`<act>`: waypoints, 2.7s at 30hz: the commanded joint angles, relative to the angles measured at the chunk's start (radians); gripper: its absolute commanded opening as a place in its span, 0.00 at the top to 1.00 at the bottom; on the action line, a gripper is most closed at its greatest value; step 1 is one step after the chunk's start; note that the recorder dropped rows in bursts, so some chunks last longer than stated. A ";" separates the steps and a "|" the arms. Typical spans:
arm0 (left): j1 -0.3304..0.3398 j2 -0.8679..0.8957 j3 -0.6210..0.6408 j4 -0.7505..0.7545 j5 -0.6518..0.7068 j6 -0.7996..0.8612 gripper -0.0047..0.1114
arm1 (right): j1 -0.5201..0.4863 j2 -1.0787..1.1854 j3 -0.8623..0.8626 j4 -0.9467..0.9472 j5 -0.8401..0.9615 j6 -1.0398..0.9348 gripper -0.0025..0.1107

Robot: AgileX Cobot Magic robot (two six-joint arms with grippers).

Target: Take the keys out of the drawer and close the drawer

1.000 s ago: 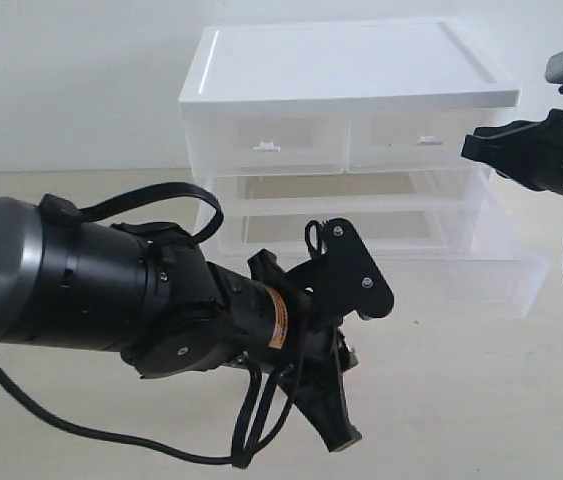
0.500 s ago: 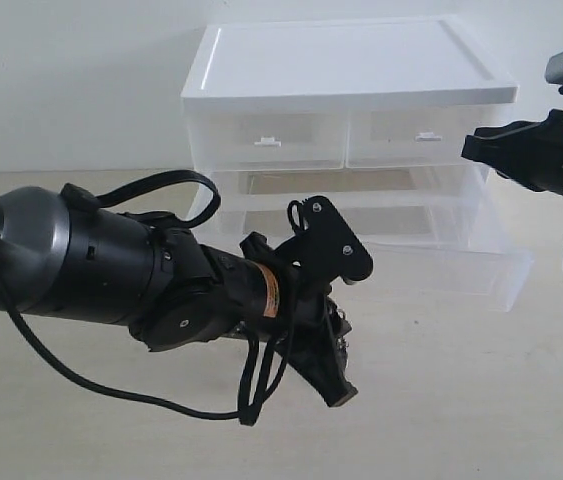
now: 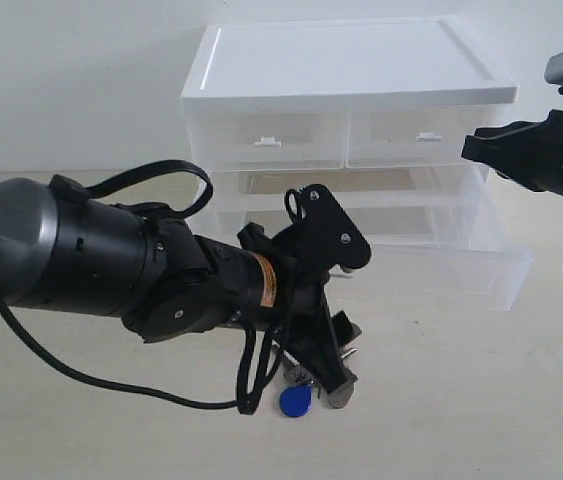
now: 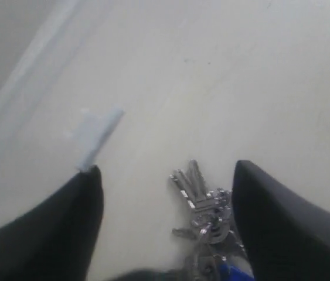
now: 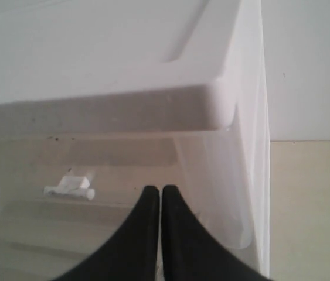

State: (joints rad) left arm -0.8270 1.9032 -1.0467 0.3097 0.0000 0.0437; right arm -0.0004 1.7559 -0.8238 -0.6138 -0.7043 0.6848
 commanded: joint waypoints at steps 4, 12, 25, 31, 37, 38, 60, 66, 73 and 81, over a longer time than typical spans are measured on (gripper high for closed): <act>-0.023 -0.028 -0.010 -0.007 -0.048 -0.044 0.92 | 0.001 0.001 -0.003 0.001 -0.003 -0.009 0.98; -0.007 0.036 -0.014 -0.007 -0.195 -0.036 0.92 | 0.001 0.001 -0.003 -0.001 -0.003 -0.009 0.98; 0.138 0.089 -0.129 -0.005 -0.236 -0.024 0.92 | 0.001 0.001 -0.003 -0.001 -0.006 -0.009 0.98; 0.166 0.119 -0.174 -0.005 -0.247 -0.018 0.92 | 0.001 0.001 -0.003 -0.001 -0.006 -0.011 0.98; 0.184 0.157 -0.239 -0.005 -0.288 -0.002 0.92 | 0.001 0.001 -0.003 -0.001 -0.003 -0.011 0.98; 0.189 0.164 -0.250 -0.005 -0.288 -0.002 0.92 | 0.001 0.001 -0.003 -0.001 -0.003 -0.011 0.98; 0.106 0.068 -0.204 0.091 -0.130 0.003 0.92 | 0.001 0.001 -0.003 0.001 -0.003 -0.019 0.98; 0.023 -0.075 -0.094 0.094 -0.090 0.031 0.92 | 0.001 0.001 -0.003 -0.001 -0.003 -0.019 0.98; 0.005 -0.150 -0.033 0.066 0.063 -0.052 0.92 | 0.001 0.001 -0.003 0.005 -0.003 -0.017 0.98; -0.011 -0.334 0.161 -0.041 -0.074 -0.056 0.92 | 0.001 -0.014 -0.003 -0.057 -0.006 0.005 0.98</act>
State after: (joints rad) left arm -0.8283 1.6460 -0.9634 0.3141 0.0081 0.0000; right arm -0.0004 1.7559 -0.8238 -0.6416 -0.7025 0.6818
